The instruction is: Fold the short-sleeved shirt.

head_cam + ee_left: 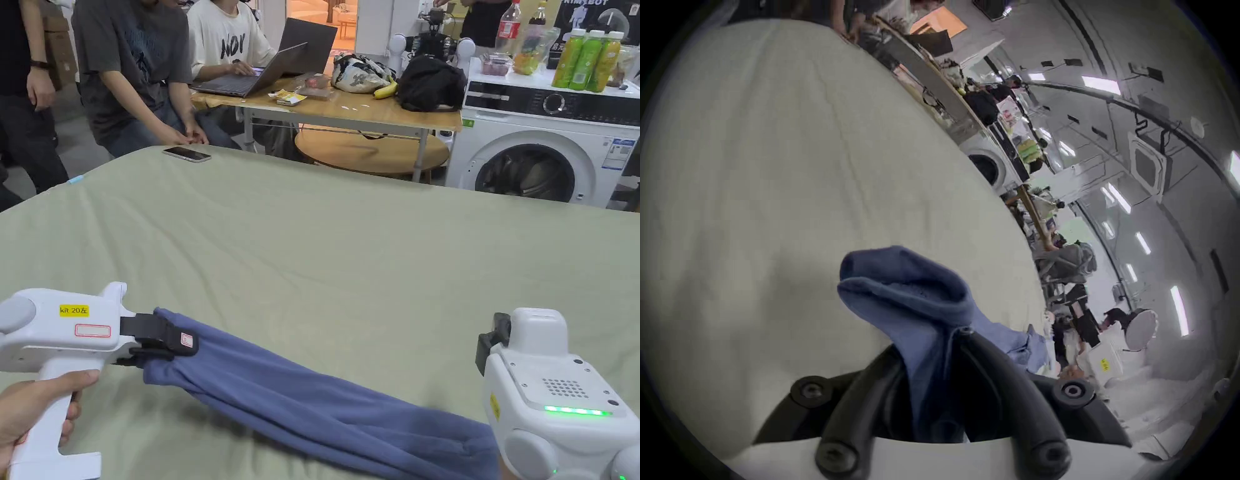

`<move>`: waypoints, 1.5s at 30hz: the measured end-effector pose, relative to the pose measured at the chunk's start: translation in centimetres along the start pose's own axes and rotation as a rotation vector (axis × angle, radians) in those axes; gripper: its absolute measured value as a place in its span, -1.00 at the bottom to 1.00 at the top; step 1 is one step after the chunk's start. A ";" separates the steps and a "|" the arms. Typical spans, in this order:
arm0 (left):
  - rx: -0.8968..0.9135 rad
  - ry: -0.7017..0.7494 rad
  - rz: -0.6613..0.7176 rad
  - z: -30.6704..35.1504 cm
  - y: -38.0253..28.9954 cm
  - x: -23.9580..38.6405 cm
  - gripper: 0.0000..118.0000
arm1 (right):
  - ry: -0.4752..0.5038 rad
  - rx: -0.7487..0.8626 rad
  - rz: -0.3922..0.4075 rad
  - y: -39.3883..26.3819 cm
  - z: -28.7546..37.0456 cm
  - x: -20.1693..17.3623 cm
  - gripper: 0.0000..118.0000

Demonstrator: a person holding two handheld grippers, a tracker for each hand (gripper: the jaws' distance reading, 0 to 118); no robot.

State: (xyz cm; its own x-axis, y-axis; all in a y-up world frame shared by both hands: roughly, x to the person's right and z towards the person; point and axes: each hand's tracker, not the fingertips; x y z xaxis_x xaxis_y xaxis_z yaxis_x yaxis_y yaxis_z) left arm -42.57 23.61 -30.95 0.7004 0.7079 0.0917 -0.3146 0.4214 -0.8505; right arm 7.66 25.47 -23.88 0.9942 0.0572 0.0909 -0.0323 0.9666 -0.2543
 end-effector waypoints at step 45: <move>-0.223 -0.128 -0.153 -15.1 -6.7 14.9 -0.23 | -0.060 -0.054 -0.030 -1.5 2.8 4.4 -1.00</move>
State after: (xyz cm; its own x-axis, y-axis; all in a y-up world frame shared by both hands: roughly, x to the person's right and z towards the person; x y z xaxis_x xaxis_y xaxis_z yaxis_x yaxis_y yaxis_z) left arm -20.36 22.77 -31.67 0.6376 0.7177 0.2799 -0.0535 0.4037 -0.9133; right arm 11.78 25.01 -20.45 0.9866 0.0445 0.1568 0.0050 0.9534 -0.3018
